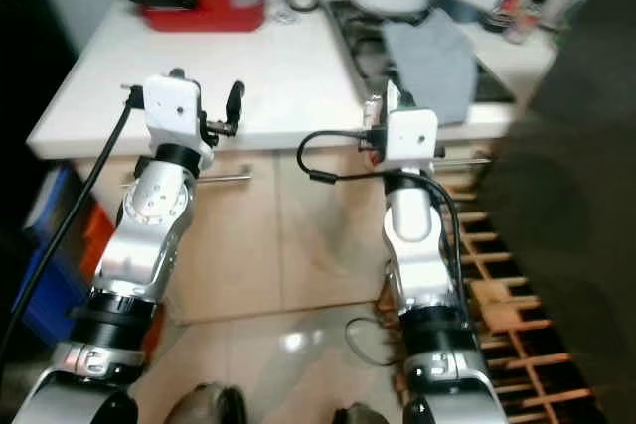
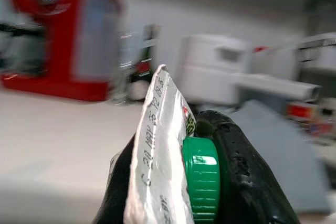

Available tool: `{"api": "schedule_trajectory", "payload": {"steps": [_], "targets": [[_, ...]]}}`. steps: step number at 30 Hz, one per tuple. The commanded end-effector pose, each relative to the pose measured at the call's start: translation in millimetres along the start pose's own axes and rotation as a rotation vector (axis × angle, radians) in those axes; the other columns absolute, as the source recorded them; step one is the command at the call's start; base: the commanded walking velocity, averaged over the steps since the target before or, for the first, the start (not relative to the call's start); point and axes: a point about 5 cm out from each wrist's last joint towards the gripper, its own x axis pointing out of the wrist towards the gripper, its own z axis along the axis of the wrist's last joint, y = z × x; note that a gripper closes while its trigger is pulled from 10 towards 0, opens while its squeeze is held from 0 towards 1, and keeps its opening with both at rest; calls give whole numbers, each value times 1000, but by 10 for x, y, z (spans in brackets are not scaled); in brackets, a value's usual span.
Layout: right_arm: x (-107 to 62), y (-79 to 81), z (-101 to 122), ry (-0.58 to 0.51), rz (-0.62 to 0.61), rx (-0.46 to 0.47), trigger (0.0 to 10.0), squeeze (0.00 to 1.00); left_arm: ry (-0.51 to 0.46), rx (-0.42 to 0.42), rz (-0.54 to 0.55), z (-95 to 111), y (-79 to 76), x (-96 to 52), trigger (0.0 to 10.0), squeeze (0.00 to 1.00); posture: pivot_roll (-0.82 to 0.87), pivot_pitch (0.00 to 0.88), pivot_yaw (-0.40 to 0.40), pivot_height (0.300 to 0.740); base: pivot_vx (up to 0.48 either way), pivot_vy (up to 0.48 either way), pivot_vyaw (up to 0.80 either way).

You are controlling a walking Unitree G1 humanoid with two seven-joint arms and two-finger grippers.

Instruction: Restocking fridge

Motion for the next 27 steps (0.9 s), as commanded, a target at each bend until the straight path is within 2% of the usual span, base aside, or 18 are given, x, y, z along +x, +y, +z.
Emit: {"api": "schedule_trajectory", "payload": {"steps": [1, 9, 17, 23, 27], "targets": [[15, 13, -10, 16, 18, 10, 0, 0, -16, -1, -15, 51, -43, 41, 10000, 0, -8, 0, 1, 740, -281, 0, 0], [29, -60, -65, 49, 40, -10, 0, 0, -19, 13, -27, 54, -35, 71, 10000, 0, 4, 0, -6, 740, -282, 0, 0], [39, 18, -83, 53, 82, -1, 0, 0, -20, 19, -14, 40, -22, 67, 10000, 0, 14, 0, -17, 740, -277, 0, 0], [12, 55, -145, 77, 110, 3, 0, 0, -7, -27, -28, -20, -46, 13, 10000, 0, 7, 0, -23, 740, 0, 0, 0], [8, 7, -201, 109, 91, -1, 0, 0, -3, -46, -62, -56, -72, 7, 10000, 0, -20, 0, -29, 740, 194, -370, 0]]}}
